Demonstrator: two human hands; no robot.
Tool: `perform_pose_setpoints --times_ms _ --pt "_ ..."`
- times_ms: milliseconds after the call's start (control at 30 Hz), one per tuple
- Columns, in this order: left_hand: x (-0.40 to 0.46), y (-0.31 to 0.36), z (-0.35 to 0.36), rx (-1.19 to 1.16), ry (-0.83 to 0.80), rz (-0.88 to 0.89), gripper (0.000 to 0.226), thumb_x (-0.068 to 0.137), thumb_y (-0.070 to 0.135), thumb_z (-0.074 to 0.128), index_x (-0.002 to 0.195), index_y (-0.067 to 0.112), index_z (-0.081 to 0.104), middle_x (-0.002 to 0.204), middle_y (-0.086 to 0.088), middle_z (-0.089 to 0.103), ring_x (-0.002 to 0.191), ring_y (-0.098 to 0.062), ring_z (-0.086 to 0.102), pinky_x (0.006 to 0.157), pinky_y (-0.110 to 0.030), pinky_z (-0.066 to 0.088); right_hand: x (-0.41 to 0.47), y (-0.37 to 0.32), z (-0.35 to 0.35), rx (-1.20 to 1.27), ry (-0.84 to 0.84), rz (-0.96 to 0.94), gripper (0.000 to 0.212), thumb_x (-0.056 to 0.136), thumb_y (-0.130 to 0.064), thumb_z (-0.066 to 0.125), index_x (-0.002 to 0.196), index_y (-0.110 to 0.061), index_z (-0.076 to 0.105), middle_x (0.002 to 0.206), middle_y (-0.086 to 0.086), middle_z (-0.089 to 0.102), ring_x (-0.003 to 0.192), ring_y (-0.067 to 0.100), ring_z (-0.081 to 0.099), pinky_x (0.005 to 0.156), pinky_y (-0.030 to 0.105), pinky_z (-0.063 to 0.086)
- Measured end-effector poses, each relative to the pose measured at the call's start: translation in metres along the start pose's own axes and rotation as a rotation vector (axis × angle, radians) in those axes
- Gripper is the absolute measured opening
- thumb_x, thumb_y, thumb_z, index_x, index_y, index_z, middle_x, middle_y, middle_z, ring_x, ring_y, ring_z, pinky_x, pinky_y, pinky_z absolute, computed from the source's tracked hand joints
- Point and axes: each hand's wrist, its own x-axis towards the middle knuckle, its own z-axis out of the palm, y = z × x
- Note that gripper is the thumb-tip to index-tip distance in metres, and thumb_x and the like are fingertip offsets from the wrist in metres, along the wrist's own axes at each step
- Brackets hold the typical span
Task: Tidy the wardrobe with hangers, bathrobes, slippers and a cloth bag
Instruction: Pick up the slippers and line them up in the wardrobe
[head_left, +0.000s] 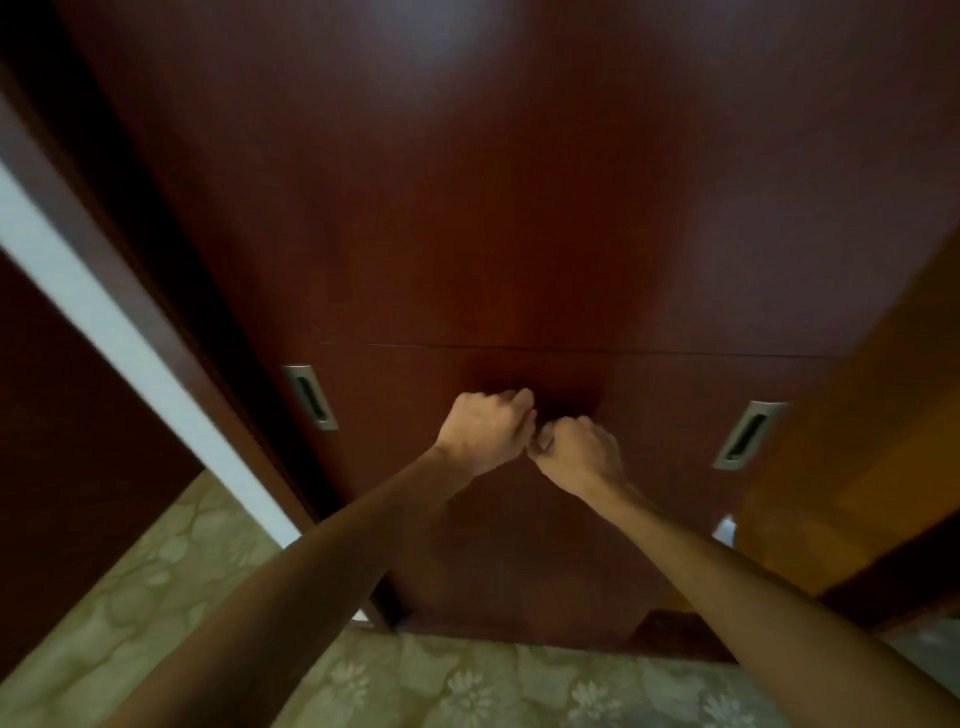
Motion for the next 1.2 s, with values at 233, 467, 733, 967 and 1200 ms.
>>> perform_pose_setpoints --times_ms 233,467,733,967,1200 --pt "-0.107 -0.159 -0.061 -0.015 -0.024 -0.539 0.024 0.095 0.034 0.052 0.083 0.016 0.062 0.067 -0.004 0.068 0.06 -0.03 0.067 0.051 -0.029 0.041 0.035 -0.2 0.065 0.016 0.041 -0.171 0.029 0.091 -0.046 0.058 0.09 -0.022 0.074 0.087 -0.004 0.074 0.084 0.019 0.071 0.071 0.029 0.05" --pt "-0.123 -0.214 -0.063 -0.291 -0.374 -1.125 0.039 0.097 0.033 0.058 0.123 0.004 0.058 0.115 -0.012 0.067 0.107 -0.031 0.067 0.075 -0.035 0.048 0.052 -0.242 0.093 -0.054 0.091 0.061 0.051 0.095 -0.058 0.051 0.063 -0.02 0.059 0.06 -0.006 0.06 0.055 0.011 0.057 0.065 0.03 0.046" --pt "-0.116 -0.21 -0.035 -0.485 -0.153 -1.27 0.067 0.097 0.034 0.063 0.144 0.001 0.029 0.122 -0.021 0.065 0.113 -0.039 0.065 0.09 -0.045 0.053 0.057 -0.246 0.102 -0.13 0.155 0.138 0.06 0.091 -0.065 0.047 0.052 -0.019 0.054 0.053 -0.006 0.055 0.055 0.017 0.055 0.061 0.03 0.041" --pt "-0.117 -0.223 -0.025 -0.334 -0.15 -1.139 0.061 0.093 0.044 0.067 0.133 0.004 0.045 0.114 -0.019 0.067 0.106 -0.038 0.067 0.083 -0.043 0.054 0.057 -0.237 0.099 -0.164 0.15 0.139 0.06 0.091 -0.063 0.045 0.05 -0.019 0.05 0.051 -0.007 0.049 0.055 0.017 0.052 0.059 0.029 0.04" --pt "-0.11 -0.212 -0.024 -0.233 -0.189 -1.009 0.051 0.09 0.049 0.068 0.115 0.005 0.058 0.106 -0.014 0.07 0.097 -0.033 0.07 0.075 -0.037 0.053 0.054 -0.206 0.094 -0.155 0.167 0.156 0.063 0.09 -0.066 0.045 0.05 -0.019 0.054 0.047 -0.006 0.054 0.046 0.012 0.052 0.055 0.028 0.042"
